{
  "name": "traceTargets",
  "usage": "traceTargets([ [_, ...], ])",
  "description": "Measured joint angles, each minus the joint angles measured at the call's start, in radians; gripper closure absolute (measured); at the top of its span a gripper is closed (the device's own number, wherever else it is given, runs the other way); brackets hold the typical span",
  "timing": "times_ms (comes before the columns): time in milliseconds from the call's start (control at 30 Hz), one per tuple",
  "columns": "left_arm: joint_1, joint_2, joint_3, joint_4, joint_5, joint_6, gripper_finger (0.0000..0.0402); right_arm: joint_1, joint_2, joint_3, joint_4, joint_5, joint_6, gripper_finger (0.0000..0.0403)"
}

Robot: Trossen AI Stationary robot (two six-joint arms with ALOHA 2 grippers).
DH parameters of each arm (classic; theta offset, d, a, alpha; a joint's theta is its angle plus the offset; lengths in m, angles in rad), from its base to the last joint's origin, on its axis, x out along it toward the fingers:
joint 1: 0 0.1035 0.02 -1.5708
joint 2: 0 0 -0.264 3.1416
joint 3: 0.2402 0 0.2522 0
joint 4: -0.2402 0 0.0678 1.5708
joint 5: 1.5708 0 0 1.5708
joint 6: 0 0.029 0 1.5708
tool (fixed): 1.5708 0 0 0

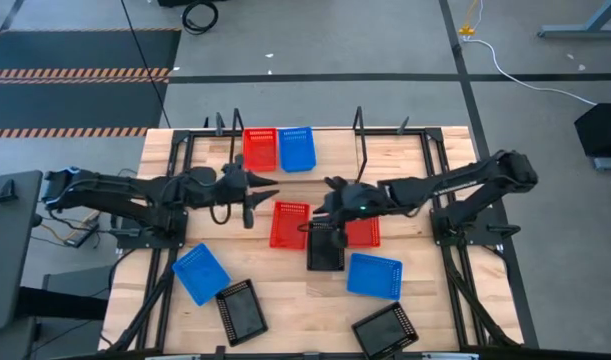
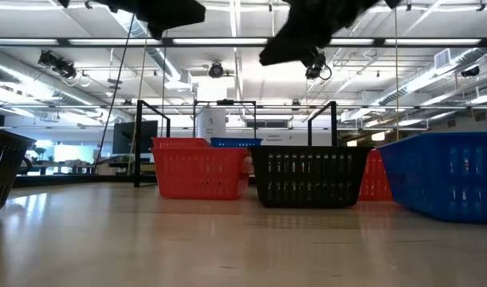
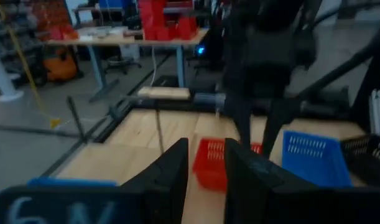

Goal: Stack baskets on shelf by color
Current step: Put the top black bin on the shelf

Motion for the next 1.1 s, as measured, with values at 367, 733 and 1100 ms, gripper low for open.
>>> traceTargets([
  [367,-0.007,-0.097,0.001,-0.188,0.002,0.024,0.0292,0.063,0.211,0.399,-0.521,-0.077,0.122,0.0328],
  [733,-0.005,-0.137,0.002,-0.345,-0.05,0.035,0.0292,0.166,0.372,0.444,-0.647,-0.259,0.323,0.0306],
  [1100,-0.005,-0.221,0.001,-0.37,-0.05,0.049,0.0292,0.239,0.442,0.444,-0.598,-0.189,0.412,0.0203],
])
